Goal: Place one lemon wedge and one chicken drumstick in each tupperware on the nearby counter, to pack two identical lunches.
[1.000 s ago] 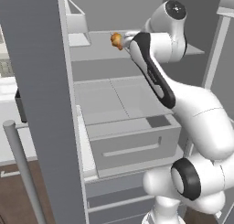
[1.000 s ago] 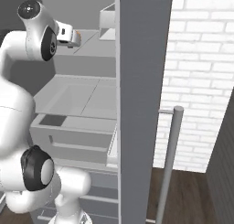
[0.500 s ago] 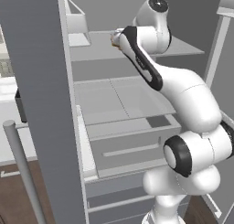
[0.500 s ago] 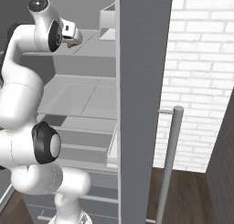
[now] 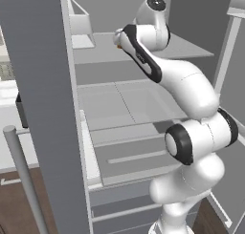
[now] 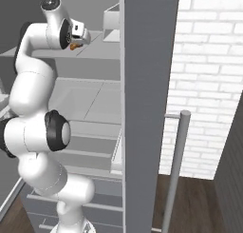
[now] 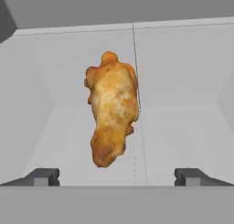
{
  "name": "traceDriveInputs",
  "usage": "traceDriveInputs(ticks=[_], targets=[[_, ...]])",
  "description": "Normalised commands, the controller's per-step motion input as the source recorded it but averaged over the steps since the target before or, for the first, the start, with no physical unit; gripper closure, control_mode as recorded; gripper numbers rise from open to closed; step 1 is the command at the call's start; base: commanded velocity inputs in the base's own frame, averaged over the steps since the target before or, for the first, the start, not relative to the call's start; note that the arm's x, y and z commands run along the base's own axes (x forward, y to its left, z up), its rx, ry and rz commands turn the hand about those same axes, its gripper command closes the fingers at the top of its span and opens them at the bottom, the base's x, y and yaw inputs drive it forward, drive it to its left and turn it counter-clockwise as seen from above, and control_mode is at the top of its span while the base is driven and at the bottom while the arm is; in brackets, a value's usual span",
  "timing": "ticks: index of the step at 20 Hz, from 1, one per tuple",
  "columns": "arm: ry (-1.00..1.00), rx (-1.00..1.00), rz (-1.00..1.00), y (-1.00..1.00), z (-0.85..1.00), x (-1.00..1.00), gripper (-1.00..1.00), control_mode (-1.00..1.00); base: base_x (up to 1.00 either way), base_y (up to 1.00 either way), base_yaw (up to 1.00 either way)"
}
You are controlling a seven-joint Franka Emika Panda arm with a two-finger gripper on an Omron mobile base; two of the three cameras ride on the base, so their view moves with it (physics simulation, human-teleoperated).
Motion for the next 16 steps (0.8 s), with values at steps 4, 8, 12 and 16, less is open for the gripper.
traceDriveInputs(ticks=[4, 8, 12, 16], targets=[[0.00, 0.00, 0.00, 0.04, -0.07, 0.44, -1.00, -1.00, 0.00, 0.00, 0.00], [0.00, 0.00, 0.00, 0.13, -0.03, 0.41, -1.00, -1.00, 0.00, 0.00, 0.00], [0.00, 0.00, 0.00, 0.13, -0.01, 0.37, -1.00, -1.00, 0.00, 0.00, 0.00], [0.00, 0.00, 0.00, 0.03, -0.14, 0.14, -1.00, -1.00, 0.00, 0.00, 0.00]])
